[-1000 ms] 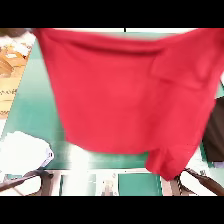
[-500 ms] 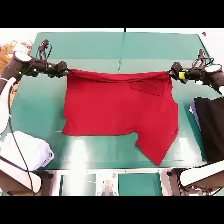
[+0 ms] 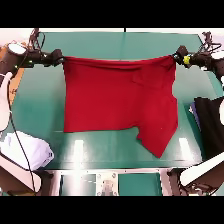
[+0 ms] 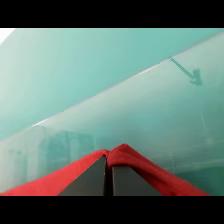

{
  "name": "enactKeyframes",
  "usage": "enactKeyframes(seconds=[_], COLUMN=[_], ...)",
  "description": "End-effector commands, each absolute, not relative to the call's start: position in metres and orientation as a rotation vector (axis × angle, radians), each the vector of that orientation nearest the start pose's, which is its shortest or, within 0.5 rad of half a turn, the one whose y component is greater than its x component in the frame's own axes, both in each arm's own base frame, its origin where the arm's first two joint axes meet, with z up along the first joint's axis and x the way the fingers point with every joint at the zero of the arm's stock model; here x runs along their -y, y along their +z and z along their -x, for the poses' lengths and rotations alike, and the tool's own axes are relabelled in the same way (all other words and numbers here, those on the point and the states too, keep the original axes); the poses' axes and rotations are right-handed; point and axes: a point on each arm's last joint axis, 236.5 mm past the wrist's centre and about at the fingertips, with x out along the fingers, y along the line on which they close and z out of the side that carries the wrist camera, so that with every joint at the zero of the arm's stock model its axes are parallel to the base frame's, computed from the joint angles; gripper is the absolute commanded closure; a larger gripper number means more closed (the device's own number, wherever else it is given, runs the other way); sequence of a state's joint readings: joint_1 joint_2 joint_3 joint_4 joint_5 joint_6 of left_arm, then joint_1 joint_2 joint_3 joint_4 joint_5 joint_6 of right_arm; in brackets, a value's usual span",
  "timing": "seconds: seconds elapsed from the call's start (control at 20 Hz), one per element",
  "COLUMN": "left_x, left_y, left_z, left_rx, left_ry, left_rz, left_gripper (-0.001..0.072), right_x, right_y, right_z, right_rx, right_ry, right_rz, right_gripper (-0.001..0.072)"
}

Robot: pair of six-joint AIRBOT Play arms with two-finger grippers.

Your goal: Fold the shirts.

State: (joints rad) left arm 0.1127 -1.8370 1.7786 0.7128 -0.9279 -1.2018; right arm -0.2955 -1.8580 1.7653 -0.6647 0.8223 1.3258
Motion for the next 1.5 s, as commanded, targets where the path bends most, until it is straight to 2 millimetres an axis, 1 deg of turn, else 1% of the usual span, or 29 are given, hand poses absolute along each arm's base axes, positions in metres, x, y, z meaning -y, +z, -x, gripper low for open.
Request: enactKeyframes(seconds=[0.0, 0.1, 0.2, 0.3, 0.4, 0.5, 0.6, 0.7, 0.75, 0.9, 1.0, 1.15, 1.35, 1.4, 1.45], left_x=[0.073, 0.072, 0.072, 0.074, 0.075, 0.072, 0.069, 0.064, 0.064, 0.069, 0.074, 0.075, 0.075, 0.076, 0.078], left_y=[0.080, 0.077, 0.062, 0.035, 0.004, -0.021, -0.035, -0.046, -0.050, -0.060, -0.070, -0.074, -0.074, -0.073, -0.070], left_z=[-0.609, -0.608, -0.596, -0.573, -0.547, -0.525, -0.511, -0.505, -0.504, -0.504, -0.502, -0.505, -0.498, -0.494, -0.488], left_rx=[-0.735, -0.745, -0.816, -0.935, -1.062, -1.169, -1.231, -1.263, -1.267, -1.271, -1.292, -1.288, -1.318, -1.335, -1.363], left_ry=[-0.426, -0.422, -0.434, -0.455, -0.474, -0.480, -0.475, -0.447, -0.442, -0.437, -0.444, -0.431, -0.432, -0.441, -0.454], left_rz=[0.495, 0.481, 0.428, 0.384, 0.361, 0.332, 0.317, 0.313, 0.317, 0.322, 0.321, 0.332, 0.337, 0.341, 0.348], left_gripper=[0.0685, 0.0686, 0.0686, 0.0685, 0.0685, 0.0686, 0.0685, 0.0686, 0.0685, 0.0685, 0.0685, 0.0685, 0.0684, 0.0677, 0.0388], right_x=[0.051, 0.050, 0.042, 0.048, 0.058, 0.069, 0.077, 0.079, 0.077, 0.066, 0.063, 0.061, 0.061, 0.061, 0.062], right_y=[0.073, 0.072, 0.061, 0.035, 0.013, 0.003, -0.004, -0.014, -0.020, -0.045, -0.059, -0.071, -0.074, -0.074, -0.072], right_z=[-0.627, -0.626, -0.616, -0.594, -0.567, -0.547, -0.530, -0.516, -0.511, -0.494, -0.483, -0.478, -0.477, -0.476, -0.474], right_rx=[-0.648, -0.654, -0.721, -0.848, -0.978, -1.056, -1.116, -1.169, -1.191, -1.259, -1.298, -1.311, -1.314, -1.320, -1.325], right_ry=[0.153, 0.157, 0.182, 0.174, 0.165, 0.161, 0.166, 0.171, 0.177, 0.184, 0.190, 0.175, 0.171, 0.174, 0.177], right_rz=[-0.746, -0.746, -0.717, -0.610, -0.550, -0.540, -0.561, -0.575, -0.580, -0.608, -0.604, -0.618, -0.622, -0.624, -0.625], right_gripper=[0.0692, 0.0692, 0.0693, 0.0693, 0.0694, 0.0694, 0.0694, 0.0694, 0.0694, 0.0693, 0.0694, 0.0693, 0.0691, 0.0571, 0.0360])
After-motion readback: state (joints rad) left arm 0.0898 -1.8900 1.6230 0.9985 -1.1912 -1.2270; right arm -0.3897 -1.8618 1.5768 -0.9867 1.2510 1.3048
